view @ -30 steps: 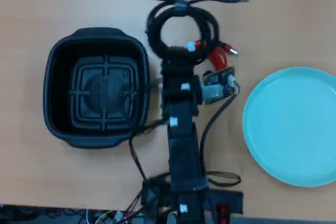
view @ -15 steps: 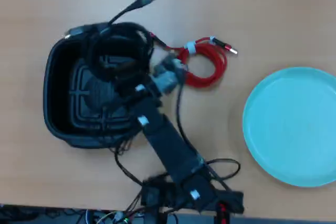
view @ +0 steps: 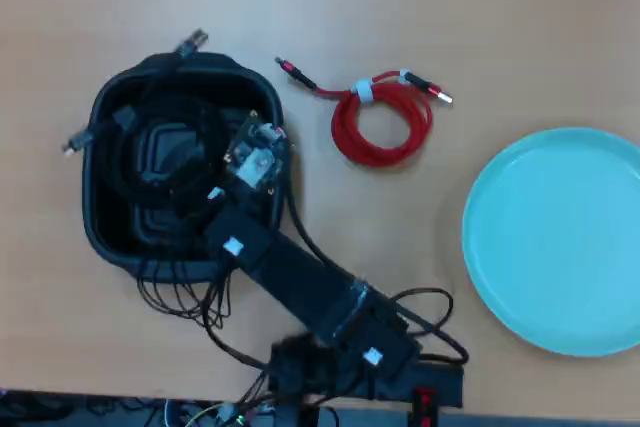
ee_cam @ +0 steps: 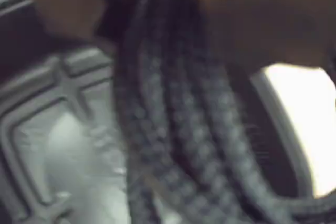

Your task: Put a black charging cable in a black bowl and put a red charging cable in a green bowl

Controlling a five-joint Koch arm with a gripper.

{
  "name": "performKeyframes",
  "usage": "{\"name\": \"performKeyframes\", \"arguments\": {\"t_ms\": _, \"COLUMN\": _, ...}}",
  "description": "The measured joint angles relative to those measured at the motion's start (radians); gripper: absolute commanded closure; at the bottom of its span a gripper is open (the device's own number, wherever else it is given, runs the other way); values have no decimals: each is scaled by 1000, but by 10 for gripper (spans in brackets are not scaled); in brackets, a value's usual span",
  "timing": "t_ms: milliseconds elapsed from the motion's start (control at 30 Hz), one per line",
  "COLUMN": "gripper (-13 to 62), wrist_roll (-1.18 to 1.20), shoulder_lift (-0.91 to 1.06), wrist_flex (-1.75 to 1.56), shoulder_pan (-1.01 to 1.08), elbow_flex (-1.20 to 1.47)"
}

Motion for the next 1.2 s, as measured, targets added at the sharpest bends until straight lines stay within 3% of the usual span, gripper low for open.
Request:
{"name": "performKeyframes", "arguments": {"t_ms": 733, "gripper": 559, "wrist_roll": 0, "shoulder_lift": -9, "wrist_flex": -103, "shoulder_pan": -2, "elbow_flex": 287}}
{"name": "performKeyframes", "arguments": {"t_ms": 1200, "gripper": 557, "wrist_roll": 3, "shoulder_lift": -388, "wrist_flex": -238, "shoulder_pan": -87, "elbow_flex": 284}}
